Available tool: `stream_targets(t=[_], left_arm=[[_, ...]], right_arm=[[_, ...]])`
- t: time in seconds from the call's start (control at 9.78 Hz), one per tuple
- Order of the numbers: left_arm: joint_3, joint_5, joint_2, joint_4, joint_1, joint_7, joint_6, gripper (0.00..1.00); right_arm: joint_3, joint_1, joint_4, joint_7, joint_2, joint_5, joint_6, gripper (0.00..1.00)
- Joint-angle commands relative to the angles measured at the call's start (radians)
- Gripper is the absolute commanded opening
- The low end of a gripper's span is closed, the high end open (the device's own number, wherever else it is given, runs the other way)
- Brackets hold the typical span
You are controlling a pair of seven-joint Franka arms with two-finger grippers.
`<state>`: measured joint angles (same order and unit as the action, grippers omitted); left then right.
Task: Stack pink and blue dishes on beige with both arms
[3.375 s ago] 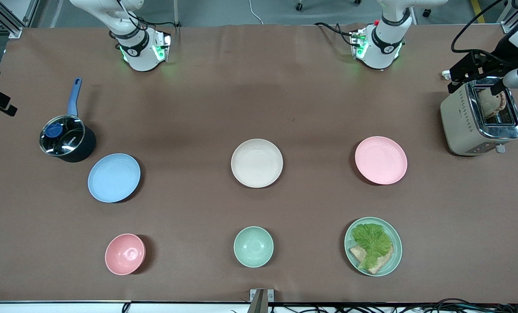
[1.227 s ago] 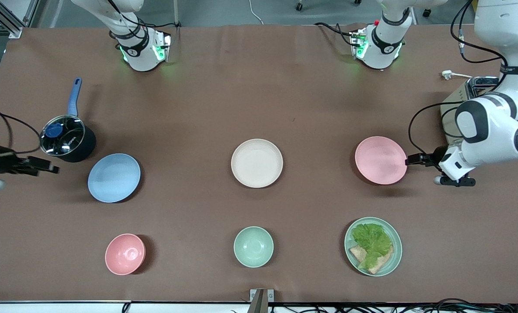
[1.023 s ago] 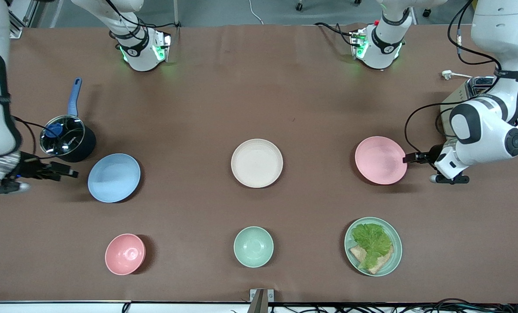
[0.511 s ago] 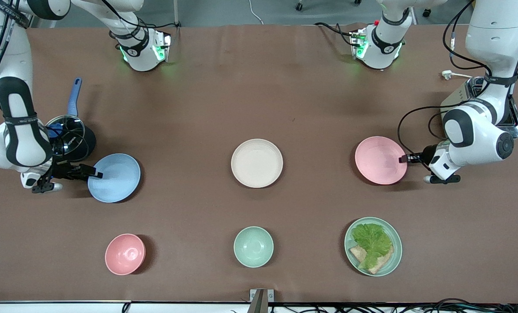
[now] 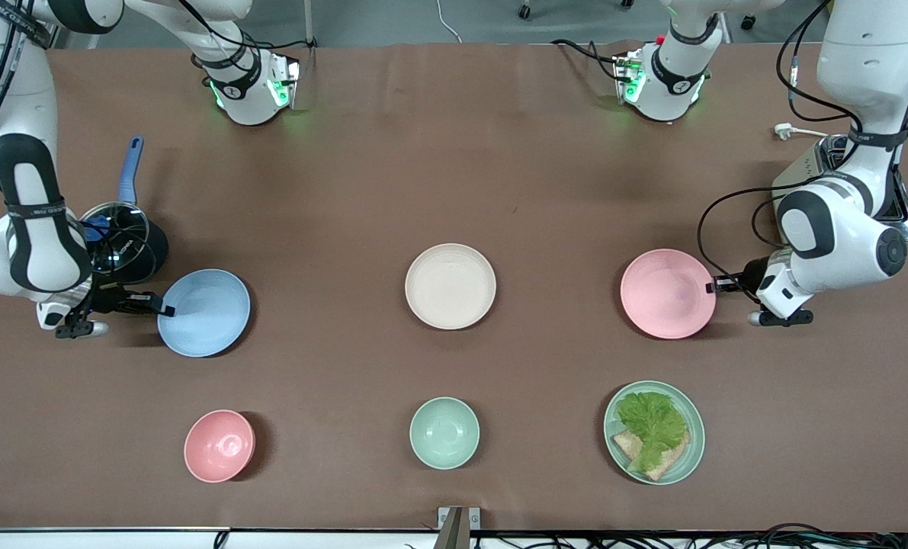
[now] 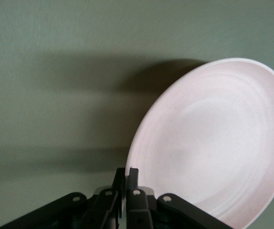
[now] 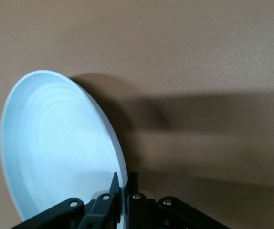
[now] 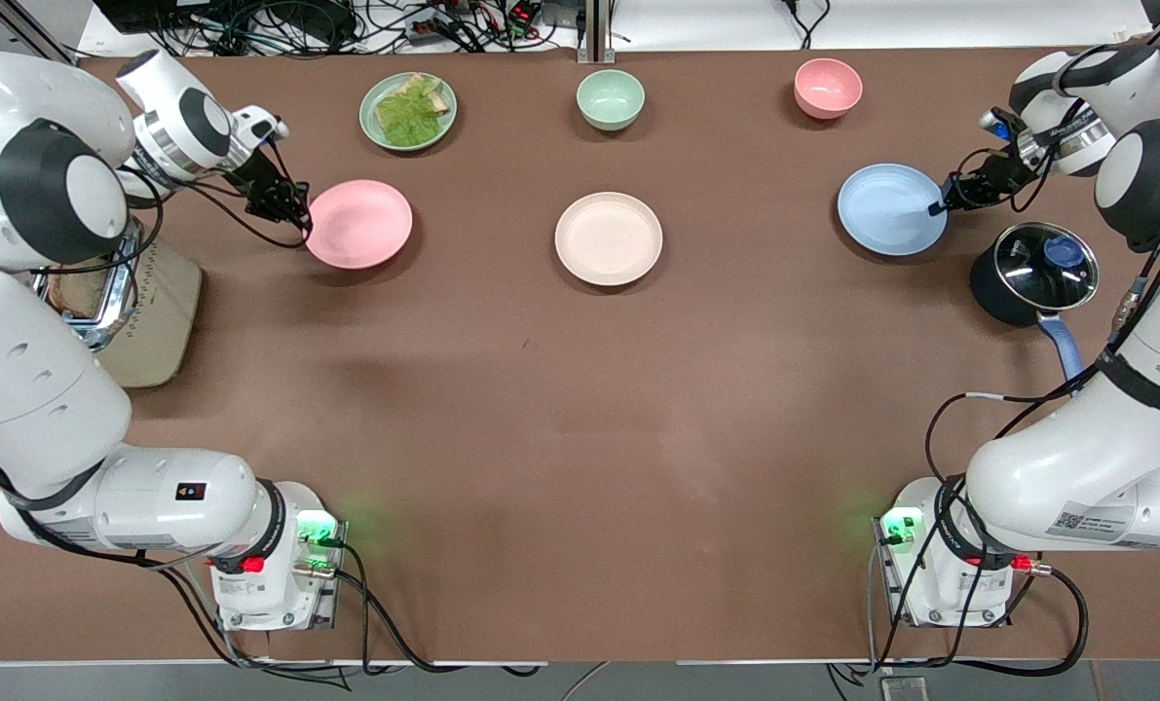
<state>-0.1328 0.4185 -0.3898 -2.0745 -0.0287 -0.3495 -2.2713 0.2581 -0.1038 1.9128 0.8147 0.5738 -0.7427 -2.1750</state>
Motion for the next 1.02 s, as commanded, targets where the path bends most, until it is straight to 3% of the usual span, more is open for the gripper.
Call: stream_targets(t=[0.0,0.2,0.31,0.51,0.72,0.92], left_arm=[[0.075,0.014,0.121,-0.027,-0.008,0.02,0.029,0.0],[0.244,0.013,0.154,-0.041,-0.008,0.172,0.016,0.0],[0.343,0.011,0.148,-0.047,-0.008,0.261,-0.041,0.01],[0.514,-0.013,0.074,-0.047,-0.028,0.479,-0.185,0.01],[0.619,-0.177,-0.015,-0.017,-0.051,0.732,-0.247,0.01],[0.682,-0.477,-0.154,0.081,-0.062,1.05,-0.26,0.01]], right_arm=[[0.023,0.012,-0.097,-0.136,-0.031,0.081,0.123,0.01],[0.018,0.013,-0.281,-0.366,-0.043,0.217,0.339,0.01],[0.013,0.033,-0.34,-0.464,-0.043,0.227,0.412,0.01],[-0.002,0.094,-0.339,-0.616,-0.084,0.227,0.426,0.01],[-0.118,0.125,-0.287,-0.824,-0.147,0.227,0.382,0.01],[-0.283,0.125,-0.117,-0.932,-0.221,0.227,0.176,0.01]])
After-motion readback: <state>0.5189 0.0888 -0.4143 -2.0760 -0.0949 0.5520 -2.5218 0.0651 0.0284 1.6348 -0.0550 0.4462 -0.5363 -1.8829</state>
